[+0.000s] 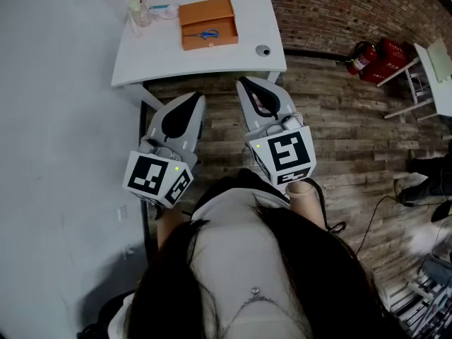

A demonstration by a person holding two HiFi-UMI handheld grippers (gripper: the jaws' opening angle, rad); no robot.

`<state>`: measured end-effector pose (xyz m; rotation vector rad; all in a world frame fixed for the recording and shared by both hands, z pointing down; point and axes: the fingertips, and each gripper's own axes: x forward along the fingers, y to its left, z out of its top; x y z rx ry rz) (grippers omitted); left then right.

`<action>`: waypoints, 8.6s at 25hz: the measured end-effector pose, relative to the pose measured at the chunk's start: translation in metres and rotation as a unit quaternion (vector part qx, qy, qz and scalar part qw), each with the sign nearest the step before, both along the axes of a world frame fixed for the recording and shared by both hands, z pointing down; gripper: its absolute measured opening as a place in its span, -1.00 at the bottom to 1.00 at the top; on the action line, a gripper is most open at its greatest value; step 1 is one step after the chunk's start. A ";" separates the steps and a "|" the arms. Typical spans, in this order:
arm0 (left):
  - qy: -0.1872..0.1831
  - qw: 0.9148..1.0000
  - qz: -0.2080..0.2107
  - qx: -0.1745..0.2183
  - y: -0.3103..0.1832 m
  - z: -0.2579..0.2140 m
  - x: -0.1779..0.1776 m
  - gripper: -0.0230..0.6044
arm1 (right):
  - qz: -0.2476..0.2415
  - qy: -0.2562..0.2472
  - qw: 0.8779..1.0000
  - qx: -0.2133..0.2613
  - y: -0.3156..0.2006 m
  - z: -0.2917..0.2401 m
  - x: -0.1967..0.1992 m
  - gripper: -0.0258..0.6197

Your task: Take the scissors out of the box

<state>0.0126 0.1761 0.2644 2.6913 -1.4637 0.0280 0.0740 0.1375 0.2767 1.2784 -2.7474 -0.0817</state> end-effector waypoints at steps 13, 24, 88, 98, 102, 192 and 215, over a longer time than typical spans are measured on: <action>-0.005 0.999 -0.030 -0.011 -0.007 0.011 0.024 -0.93 | -0.041 -0.022 0.999 -0.012 -0.007 0.005 0.025 -0.90; -0.006 0.999 -0.033 -0.014 -0.025 0.015 0.024 -0.93 | -0.033 -0.030 0.999 -0.008 -0.029 0.007 0.028 -0.90; 0.037 0.999 0.033 0.000 -0.274 0.017 -0.127 -0.93 | -0.025 0.053 0.998 -0.031 -0.265 0.035 -0.123 -0.90; 0.037 0.999 0.017 0.003 -0.316 0.013 -0.126 -0.93 | -0.043 0.068 0.996 -0.044 -0.311 0.046 -0.119 -0.90; 0.039 0.999 0.011 0.002 -0.336 0.014 -0.124 -0.93 | -0.055 0.078 0.994 -0.058 -0.330 0.057 -0.118 -0.89; 0.060 0.978 -0.169 -0.111 -0.491 0.104 -0.173 -0.93 | -0.322 0.418 0.803 -0.277 -0.420 0.346 -0.144 -0.54; 0.058 0.978 -0.163 -0.118 -0.498 0.108 -0.176 -0.93 | -0.318 0.432 0.797 -0.277 -0.420 0.356 -0.143 -0.56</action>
